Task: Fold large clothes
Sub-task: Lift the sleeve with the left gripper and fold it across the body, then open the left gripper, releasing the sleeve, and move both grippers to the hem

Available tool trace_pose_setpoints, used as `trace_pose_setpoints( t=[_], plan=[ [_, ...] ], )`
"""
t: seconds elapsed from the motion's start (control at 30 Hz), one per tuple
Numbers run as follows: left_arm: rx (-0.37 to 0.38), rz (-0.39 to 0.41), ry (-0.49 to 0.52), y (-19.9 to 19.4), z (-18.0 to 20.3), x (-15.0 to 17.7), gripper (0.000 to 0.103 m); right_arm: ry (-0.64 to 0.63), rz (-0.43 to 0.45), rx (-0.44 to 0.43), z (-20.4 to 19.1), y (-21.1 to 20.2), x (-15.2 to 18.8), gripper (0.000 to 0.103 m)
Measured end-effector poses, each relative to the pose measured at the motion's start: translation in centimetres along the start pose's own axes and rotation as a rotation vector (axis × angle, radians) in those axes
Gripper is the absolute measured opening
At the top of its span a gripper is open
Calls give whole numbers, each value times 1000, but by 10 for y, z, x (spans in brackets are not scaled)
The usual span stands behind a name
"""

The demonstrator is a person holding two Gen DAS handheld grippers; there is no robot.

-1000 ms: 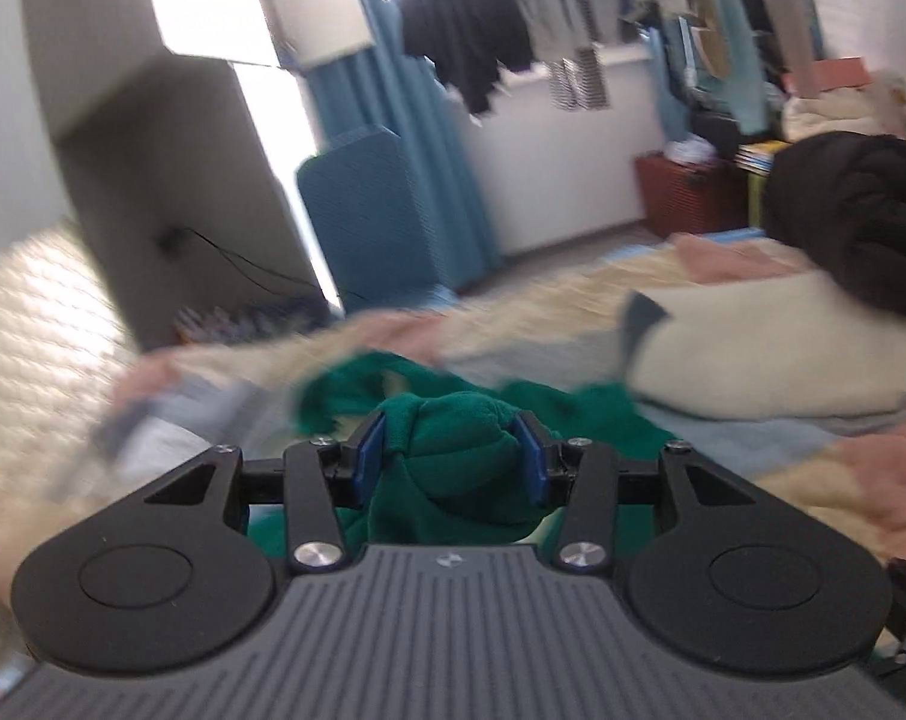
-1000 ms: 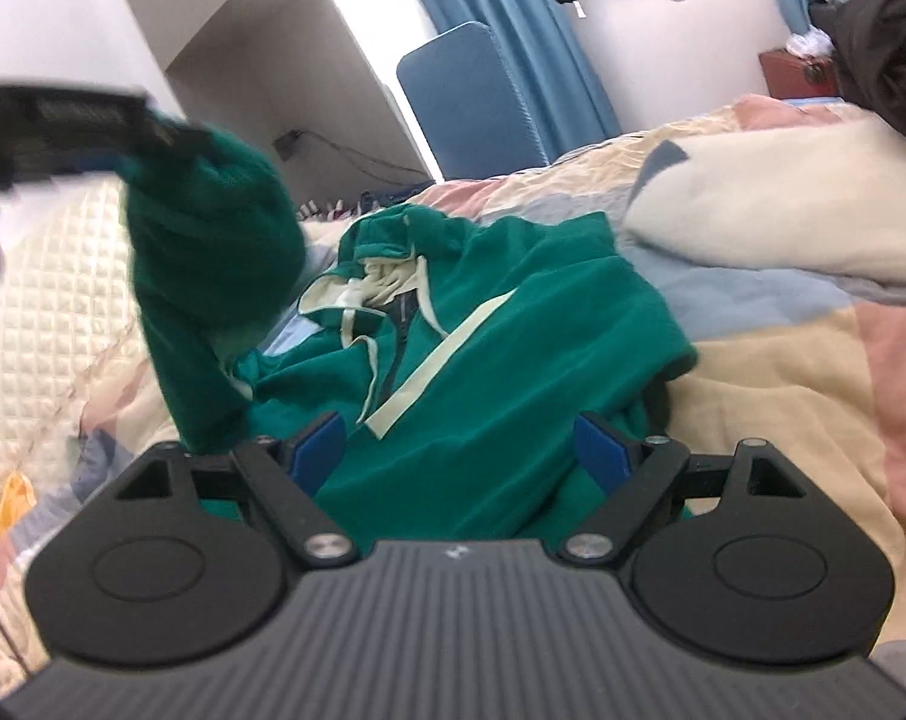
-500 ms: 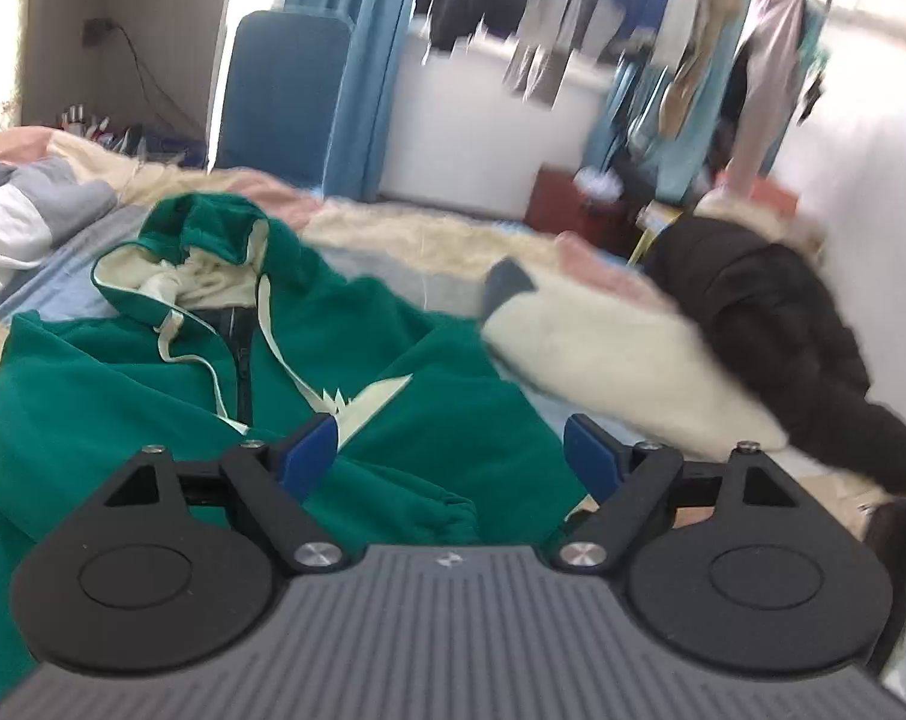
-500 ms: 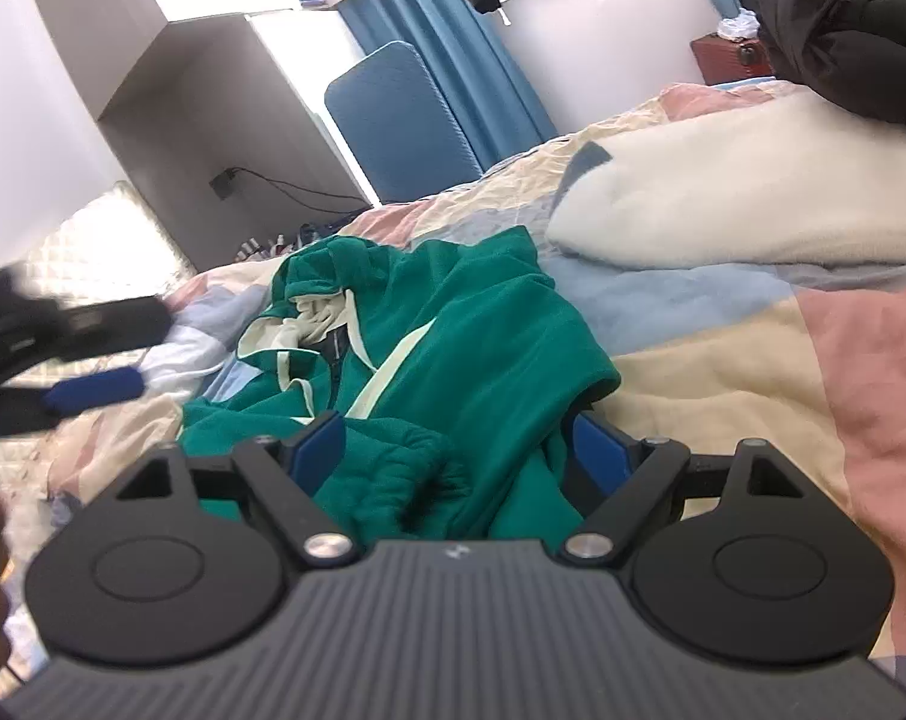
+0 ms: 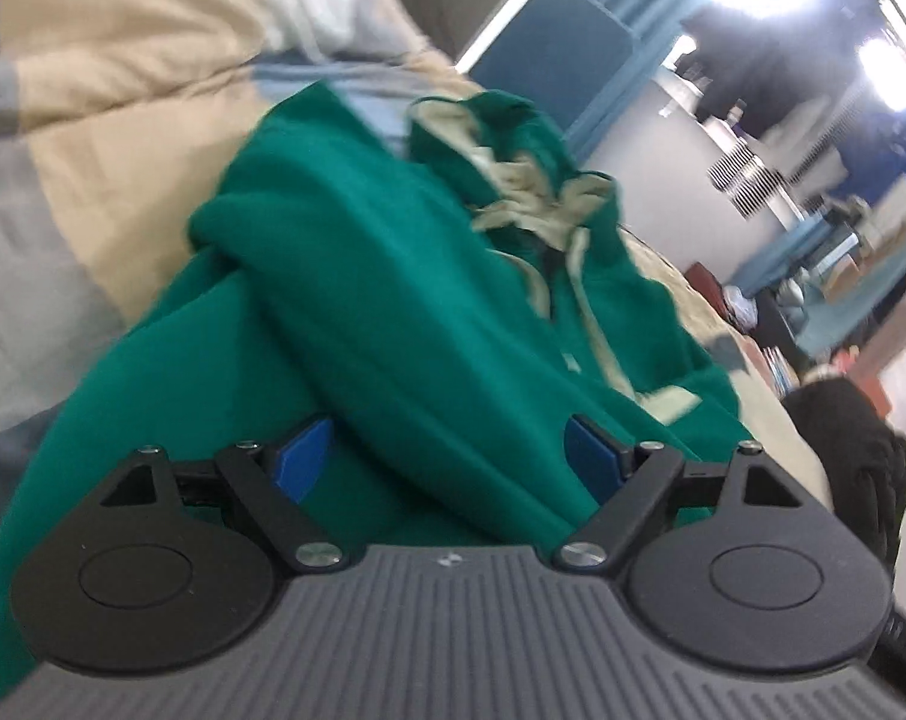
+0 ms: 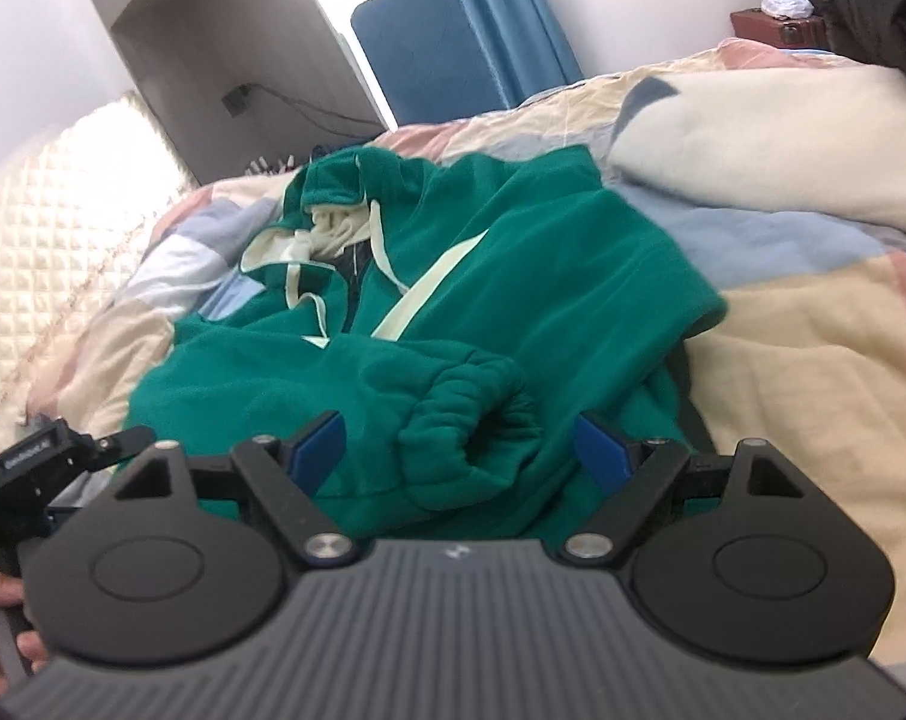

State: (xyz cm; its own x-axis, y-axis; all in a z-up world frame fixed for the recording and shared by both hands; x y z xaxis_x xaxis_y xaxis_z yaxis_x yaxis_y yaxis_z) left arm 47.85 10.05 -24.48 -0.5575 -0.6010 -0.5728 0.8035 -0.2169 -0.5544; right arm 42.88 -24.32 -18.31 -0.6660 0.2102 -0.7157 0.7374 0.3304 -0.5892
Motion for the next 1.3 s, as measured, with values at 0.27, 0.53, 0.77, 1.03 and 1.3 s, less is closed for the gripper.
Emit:
trace_pose_setpoints(
  t=[0.27, 0.53, 0.77, 1.03, 1.3],
  plan=[
    [37, 100, -83, 25, -38, -25, 49, -50, 17, -2, -8, 27, 2, 66],
    [29, 124, -53, 22, -30, -33, 17, -97, -9, -40, -24, 40, 9, 34],
    [-18, 165, -49, -5, -34, -46, 14, -150, -1, -85, -45, 32, 12, 30],
    [-65, 103, -16, -4, -38, -37, 15, -176, -83, -29, -42, 46, 31, 30],
    [-139, 139, 45, -21, -32, -39, 56, -198, -59, -3, -43, 40, 27, 41]
  ],
)
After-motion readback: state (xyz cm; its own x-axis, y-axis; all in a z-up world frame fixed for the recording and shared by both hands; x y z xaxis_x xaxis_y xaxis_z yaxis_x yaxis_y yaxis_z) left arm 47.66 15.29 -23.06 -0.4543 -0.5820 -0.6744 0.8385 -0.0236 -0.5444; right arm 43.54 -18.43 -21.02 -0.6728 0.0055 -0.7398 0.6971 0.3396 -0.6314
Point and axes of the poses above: each gripper's, at about its wrist camera, not at the fingertips, and y roughly the way its jaws point, z to its right, x to its underside, the point moved 8 cm from there along y, roughly the way its jaws point, and after that the axes turned 2 degrees about x, right-handed, at the moved point
